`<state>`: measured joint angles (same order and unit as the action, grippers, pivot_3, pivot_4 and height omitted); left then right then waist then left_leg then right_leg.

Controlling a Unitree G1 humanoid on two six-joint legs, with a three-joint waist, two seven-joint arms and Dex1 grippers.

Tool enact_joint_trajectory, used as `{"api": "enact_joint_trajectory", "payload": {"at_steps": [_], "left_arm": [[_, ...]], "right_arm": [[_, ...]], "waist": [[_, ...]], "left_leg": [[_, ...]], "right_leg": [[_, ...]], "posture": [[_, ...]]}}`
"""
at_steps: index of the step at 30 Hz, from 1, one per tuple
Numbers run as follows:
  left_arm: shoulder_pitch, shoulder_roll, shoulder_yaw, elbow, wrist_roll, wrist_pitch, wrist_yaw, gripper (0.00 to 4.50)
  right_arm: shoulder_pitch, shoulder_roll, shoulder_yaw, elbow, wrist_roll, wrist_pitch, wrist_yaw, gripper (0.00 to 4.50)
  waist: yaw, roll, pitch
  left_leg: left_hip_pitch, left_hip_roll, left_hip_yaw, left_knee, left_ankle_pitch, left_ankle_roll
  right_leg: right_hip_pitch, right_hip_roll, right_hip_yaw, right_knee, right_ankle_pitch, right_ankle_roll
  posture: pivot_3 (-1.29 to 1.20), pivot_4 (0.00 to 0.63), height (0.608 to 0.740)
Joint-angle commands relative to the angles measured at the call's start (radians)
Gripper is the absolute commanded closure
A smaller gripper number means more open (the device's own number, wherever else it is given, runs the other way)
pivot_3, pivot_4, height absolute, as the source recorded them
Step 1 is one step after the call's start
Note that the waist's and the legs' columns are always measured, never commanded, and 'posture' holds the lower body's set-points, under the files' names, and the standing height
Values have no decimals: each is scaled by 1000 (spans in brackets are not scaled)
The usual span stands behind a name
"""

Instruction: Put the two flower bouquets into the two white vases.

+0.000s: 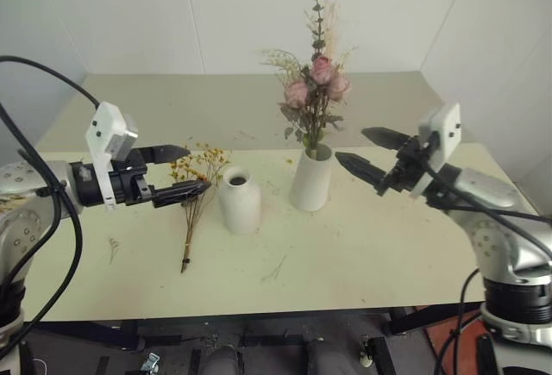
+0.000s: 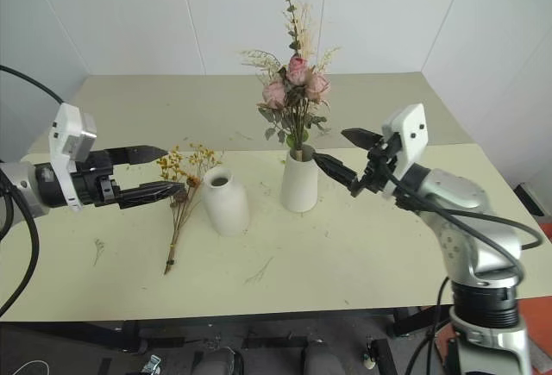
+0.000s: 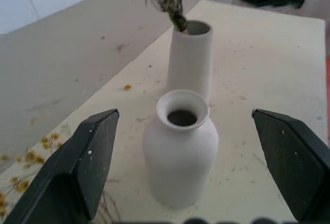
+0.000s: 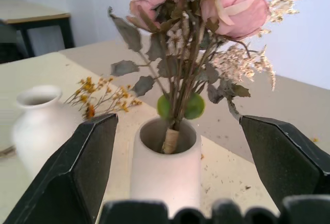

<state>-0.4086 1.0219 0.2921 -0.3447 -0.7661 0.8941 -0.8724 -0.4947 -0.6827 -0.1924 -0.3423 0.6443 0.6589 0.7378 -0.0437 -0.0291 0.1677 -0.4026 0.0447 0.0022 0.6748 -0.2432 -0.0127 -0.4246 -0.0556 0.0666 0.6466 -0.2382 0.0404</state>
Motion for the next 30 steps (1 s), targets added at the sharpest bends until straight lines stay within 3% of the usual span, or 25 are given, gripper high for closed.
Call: {"api": "enact_joint_trajectory", "payload": {"at_steps": [1,6,8,13,23,30], "left_arm": [[-42,53,0,-33,0,219,154,0],[-240,49,-134,15,11,640,306,0],[-281,33,-181,42,6,708,348,0],[-310,-1,-283,149,-27,720,441,0],[-389,-141,-403,315,6,720,537,0],[-406,-225,-482,359,107,720,577,0]], "right_arm": [[-21,-116,-42,-34,102,49,157,20],[-61,-211,-29,29,136,46,301,20],[-65,-229,-21,47,131,23,357,20],[-20,-246,-1,26,93,-63,462,20],[10,-230,-21,0,104,-86,450,20],[25,-224,-13,-14,102,-90,453,20]], "waist": [[1,0,0],[4,-3,2],[5,-3,2],[3,-4,2],[11,-4,2],[27,-4,2]], "left_leg": [[0,0,0,0,0,0],[1,-1,-1,1,0,0],[1,-1,-1,1,0,0],[0,-1,-1,0,0,0],[-1,-2,-1,1,0,0],[0,-2,-1,1,0,0]], "right_leg": [[0,0,0,0,0,0],[2,0,0,0,0,1],[2,0,0,0,0,1],[0,0,0,0,0,1],[0,-1,0,0,0,1],[1,-1,0,1,0,0]], "posture": [[0,150,740],[0,150,740],[0,150,740],[0,150,740],[0,150,740],[0,150,740]]}}
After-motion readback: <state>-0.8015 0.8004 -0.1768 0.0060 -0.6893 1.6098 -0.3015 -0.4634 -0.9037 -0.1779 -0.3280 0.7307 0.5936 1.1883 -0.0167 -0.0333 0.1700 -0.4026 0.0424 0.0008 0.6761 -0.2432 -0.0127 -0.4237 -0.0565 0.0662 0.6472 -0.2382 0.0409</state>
